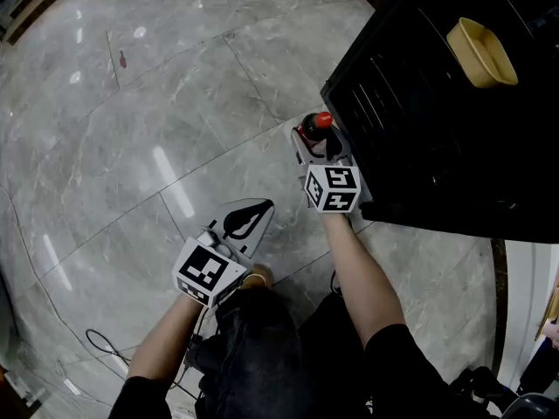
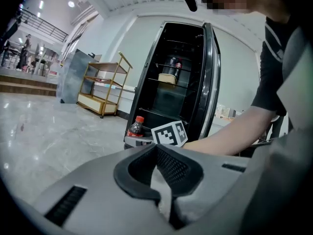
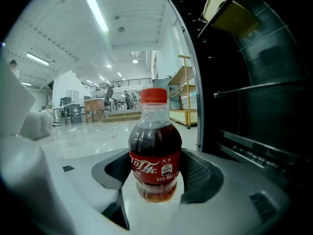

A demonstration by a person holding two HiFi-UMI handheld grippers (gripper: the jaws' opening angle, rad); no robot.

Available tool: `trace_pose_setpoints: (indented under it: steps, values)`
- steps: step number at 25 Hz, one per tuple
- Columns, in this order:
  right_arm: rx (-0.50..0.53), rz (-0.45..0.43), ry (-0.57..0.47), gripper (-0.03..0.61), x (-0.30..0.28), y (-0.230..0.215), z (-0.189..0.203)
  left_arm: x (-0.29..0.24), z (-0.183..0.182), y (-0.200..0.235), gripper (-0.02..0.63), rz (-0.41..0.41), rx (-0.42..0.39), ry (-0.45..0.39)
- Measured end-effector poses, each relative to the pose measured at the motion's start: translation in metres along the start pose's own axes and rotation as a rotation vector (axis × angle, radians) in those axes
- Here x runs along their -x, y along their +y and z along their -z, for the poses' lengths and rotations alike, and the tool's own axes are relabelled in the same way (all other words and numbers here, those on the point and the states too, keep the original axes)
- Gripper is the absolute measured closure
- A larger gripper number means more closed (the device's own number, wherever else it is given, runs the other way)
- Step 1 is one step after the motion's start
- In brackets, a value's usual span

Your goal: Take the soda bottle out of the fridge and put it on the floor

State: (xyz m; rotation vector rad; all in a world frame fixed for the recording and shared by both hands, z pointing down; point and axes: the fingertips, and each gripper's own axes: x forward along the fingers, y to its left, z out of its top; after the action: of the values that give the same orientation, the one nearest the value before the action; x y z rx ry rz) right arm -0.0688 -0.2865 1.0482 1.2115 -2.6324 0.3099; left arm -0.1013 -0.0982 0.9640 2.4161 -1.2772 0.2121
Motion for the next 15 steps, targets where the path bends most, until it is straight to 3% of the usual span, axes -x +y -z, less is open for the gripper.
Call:
trace_pose_setpoints:
  steps: [4,15]
  values:
    - [-0.01,0.006,0.042,0.262,-0.01,0.002,0.036,-0.009,0.017,0.008,0.607,-0.008,0.05,0.011]
    - [-0.026,0.058,0.088,0.262,-0.01,-0.004,0.093,-0.023,0.046,0.016,0.607,-0.001,0.018,0.023]
